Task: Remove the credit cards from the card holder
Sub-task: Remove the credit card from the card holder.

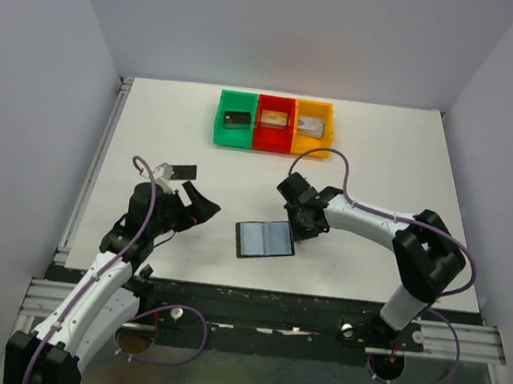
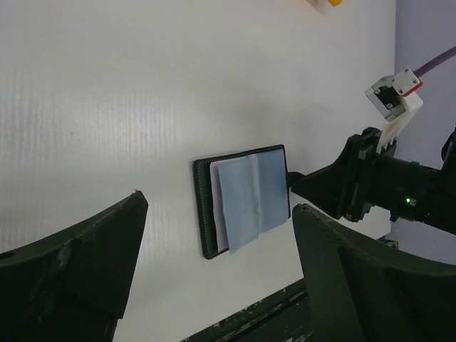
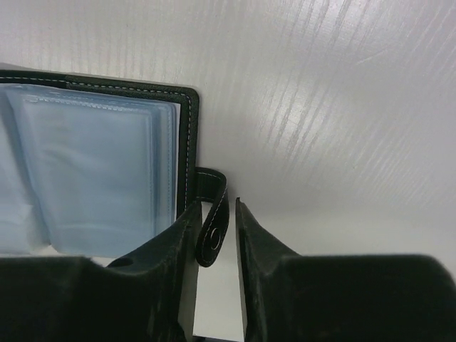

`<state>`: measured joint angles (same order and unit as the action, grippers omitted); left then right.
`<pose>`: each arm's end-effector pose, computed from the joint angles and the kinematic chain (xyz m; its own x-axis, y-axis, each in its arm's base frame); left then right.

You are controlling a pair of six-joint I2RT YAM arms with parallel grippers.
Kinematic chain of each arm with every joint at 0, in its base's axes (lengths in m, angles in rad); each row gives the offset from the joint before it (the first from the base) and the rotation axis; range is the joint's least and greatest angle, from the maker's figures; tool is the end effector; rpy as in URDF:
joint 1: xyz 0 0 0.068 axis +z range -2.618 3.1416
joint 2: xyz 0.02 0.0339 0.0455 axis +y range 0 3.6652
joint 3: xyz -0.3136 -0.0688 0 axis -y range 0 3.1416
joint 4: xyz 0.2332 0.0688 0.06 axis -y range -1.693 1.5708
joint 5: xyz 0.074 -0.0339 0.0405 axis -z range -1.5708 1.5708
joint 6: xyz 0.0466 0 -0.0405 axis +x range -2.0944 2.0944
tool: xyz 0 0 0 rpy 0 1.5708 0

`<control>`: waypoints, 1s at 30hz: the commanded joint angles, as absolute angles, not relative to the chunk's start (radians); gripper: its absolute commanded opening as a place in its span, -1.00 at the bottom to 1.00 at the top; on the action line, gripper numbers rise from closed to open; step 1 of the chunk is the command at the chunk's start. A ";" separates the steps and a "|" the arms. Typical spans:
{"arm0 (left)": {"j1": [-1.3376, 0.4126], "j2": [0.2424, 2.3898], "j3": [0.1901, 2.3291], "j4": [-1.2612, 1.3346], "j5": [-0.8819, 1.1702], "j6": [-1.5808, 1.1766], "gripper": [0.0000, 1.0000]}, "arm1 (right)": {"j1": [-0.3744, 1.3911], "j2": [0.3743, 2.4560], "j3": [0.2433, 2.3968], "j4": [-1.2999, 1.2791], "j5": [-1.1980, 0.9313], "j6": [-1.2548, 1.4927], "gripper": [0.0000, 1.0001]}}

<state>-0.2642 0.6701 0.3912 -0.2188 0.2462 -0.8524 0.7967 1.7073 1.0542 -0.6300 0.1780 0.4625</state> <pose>0.1125 -0.0422 0.2448 -0.6496 -0.5807 -0.4907 -0.0442 0.6732 -0.7381 0.2285 0.2219 0.2152 -0.8982 -0.2906 -0.3297 -0.2993 0.9538 -0.0253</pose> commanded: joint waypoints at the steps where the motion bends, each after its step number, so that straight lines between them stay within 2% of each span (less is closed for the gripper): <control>1: -0.267 0.666 0.374 -0.112 0.377 -0.836 0.88 | 0.793 1.727 1.086 -0.618 0.179 0.451 -0.41; 4: -0.267 0.678 0.361 -0.077 0.420 -0.839 0.82 | 0.793 1.714 1.081 -0.614 0.169 0.460 -0.60; 8: -0.268 0.719 0.348 -0.025 0.445 -0.861 0.65 | 0.793 1.622 1.031 -0.580 0.118 0.469 -0.99; 10: -0.268 0.751 0.339 -0.006 0.440 -0.888 0.73 | 0.793 1.553 0.991 -0.537 0.059 0.472 -0.99; 12: -0.268 0.771 0.331 0.021 0.419 -0.940 0.98 | 0.796 1.478 0.953 -0.503 -0.021 0.468 -0.99; 18: -0.265 0.802 0.324 0.115 0.460 -0.983 0.98 | 0.795 1.329 0.868 -0.419 -0.198 0.471 -0.99; 22: -0.270 0.899 0.318 0.314 0.618 -0.977 0.98 | 0.795 1.282 0.825 -0.385 -0.221 0.463 -0.99; 25: -0.331 0.994 0.392 0.251 0.644 -0.907 0.69 | 0.795 1.278 0.813 -0.382 -0.213 0.439 -0.99; 30: -0.511 1.100 0.515 0.120 0.536 -0.789 0.33 | 0.796 1.287 0.781 -0.362 -0.186 0.419 -0.99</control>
<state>-0.3870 1.0386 0.4133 0.1642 0.5533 -0.9001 0.7963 1.2903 0.8097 -0.4046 -0.1764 0.4484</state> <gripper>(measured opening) 0.751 0.026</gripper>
